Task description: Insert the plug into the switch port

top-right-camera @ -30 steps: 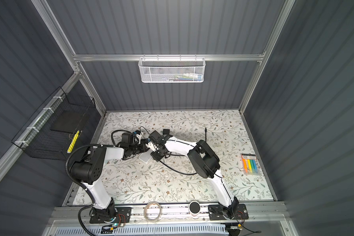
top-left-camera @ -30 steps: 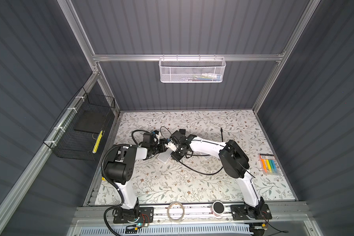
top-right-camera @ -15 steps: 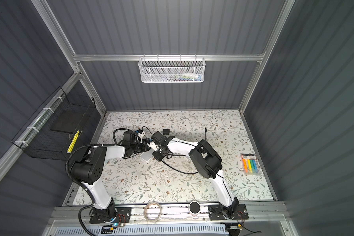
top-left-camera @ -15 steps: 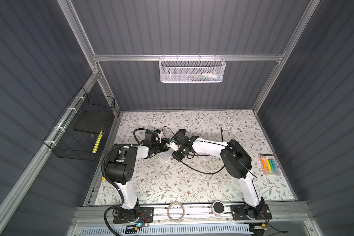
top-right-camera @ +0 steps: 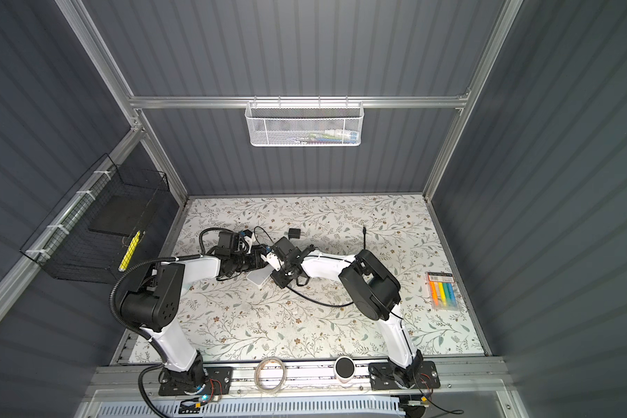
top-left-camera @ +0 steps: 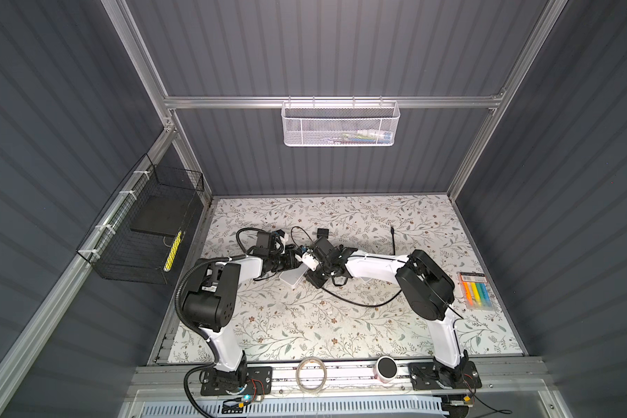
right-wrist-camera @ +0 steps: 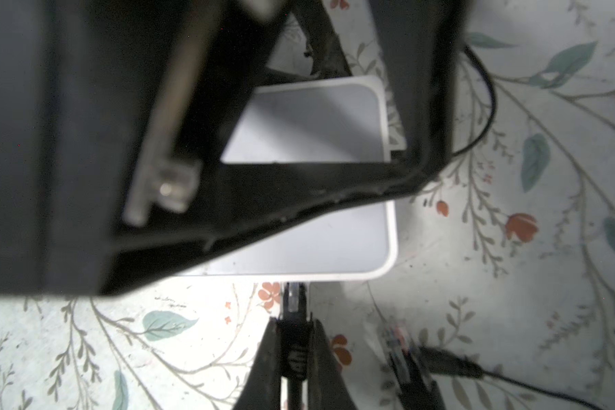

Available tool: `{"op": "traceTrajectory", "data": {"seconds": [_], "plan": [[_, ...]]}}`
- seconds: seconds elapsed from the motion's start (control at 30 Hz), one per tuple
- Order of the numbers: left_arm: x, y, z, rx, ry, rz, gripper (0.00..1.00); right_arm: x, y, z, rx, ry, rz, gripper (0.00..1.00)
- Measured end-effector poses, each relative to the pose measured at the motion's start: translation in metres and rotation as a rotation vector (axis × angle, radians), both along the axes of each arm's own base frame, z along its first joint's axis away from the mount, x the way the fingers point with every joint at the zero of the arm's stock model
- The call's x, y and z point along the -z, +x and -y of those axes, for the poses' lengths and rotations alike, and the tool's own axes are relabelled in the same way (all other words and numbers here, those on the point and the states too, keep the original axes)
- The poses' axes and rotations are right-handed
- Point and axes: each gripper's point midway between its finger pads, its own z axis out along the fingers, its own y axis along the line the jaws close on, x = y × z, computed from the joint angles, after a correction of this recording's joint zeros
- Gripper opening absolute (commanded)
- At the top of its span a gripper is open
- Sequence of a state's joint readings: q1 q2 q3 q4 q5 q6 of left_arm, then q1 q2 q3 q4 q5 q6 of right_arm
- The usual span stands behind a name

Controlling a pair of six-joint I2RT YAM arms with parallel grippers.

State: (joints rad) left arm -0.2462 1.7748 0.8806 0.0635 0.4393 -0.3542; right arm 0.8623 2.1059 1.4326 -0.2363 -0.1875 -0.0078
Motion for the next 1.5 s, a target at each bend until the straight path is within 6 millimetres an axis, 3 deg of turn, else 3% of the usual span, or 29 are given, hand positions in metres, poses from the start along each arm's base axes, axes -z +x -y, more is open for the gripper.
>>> {"op": "traceTrajectory", "data": {"seconds": [0.37, 0.67, 1.37, 1.5], "plan": [[-0.001, -0.006, -0.015, -0.027, 0.039, -0.028, 0.71, -0.002, -0.002, -0.008, -0.014, 0.028, 0.012, 0.0], [0.002, -0.025, -0.028, -0.043, 0.042, -0.051, 0.61, 0.008, -0.009, -0.002, -0.01, -0.001, -0.004, 0.0], [0.007, -0.03, -0.019, -0.002, -0.025, -0.055, 0.4, 0.006, -0.006, 0.008, -0.06, -0.107, 0.022, 0.0], [0.007, -0.029, -0.016, 0.008, -0.033, -0.05, 0.39, 0.006, -0.006, 0.009, -0.078, -0.127, 0.02, 0.0]]}}
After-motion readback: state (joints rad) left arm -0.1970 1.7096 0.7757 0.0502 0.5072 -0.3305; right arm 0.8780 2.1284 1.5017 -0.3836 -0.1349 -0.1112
